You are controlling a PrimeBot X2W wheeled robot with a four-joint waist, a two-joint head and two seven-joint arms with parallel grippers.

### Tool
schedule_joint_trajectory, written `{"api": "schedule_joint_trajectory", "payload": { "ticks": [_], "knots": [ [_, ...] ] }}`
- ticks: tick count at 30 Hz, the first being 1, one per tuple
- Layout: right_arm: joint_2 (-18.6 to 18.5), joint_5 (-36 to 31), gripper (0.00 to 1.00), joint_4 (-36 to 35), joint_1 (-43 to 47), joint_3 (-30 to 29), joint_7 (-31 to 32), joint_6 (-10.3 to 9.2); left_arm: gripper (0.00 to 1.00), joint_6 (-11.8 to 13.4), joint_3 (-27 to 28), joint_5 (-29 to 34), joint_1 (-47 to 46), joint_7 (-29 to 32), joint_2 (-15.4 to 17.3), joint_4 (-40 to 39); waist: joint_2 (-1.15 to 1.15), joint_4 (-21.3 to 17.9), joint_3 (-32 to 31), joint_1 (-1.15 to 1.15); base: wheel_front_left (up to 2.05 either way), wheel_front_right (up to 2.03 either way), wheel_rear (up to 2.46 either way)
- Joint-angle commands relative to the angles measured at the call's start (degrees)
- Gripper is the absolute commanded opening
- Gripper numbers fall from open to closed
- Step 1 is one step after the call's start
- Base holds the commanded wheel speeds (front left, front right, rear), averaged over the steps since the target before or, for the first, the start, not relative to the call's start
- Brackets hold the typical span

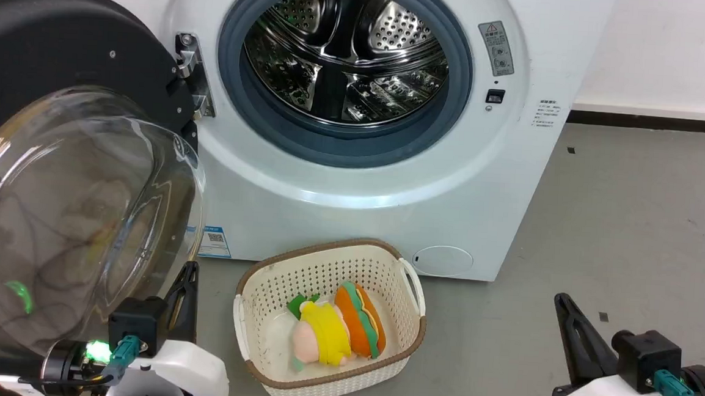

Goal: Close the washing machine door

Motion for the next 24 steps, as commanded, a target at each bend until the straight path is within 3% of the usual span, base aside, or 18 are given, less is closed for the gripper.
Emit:
{"api": "schedule_joint_trajectory", "payload": {
  "ticks": [1,24],
  "knots": [
    [0.17,-0.44,0.00,-0.26,-0.68,0.01,0.03,0.05,0.00,-0.26,0.06,0.17,0.75,0.02,-0.01,-0.24,0.00,0.00,0.00,0.00,0.00,0.00,0.00],
    [0.17,-0.44,0.00,-0.26,-0.68,0.01,0.03,0.05,0.00,-0.26,0.06,0.17,0.75,0.02,-0.01,-0.24,0.00,0.00,0.00,0.00,0.00,0.00,0.00]
  ]
}}
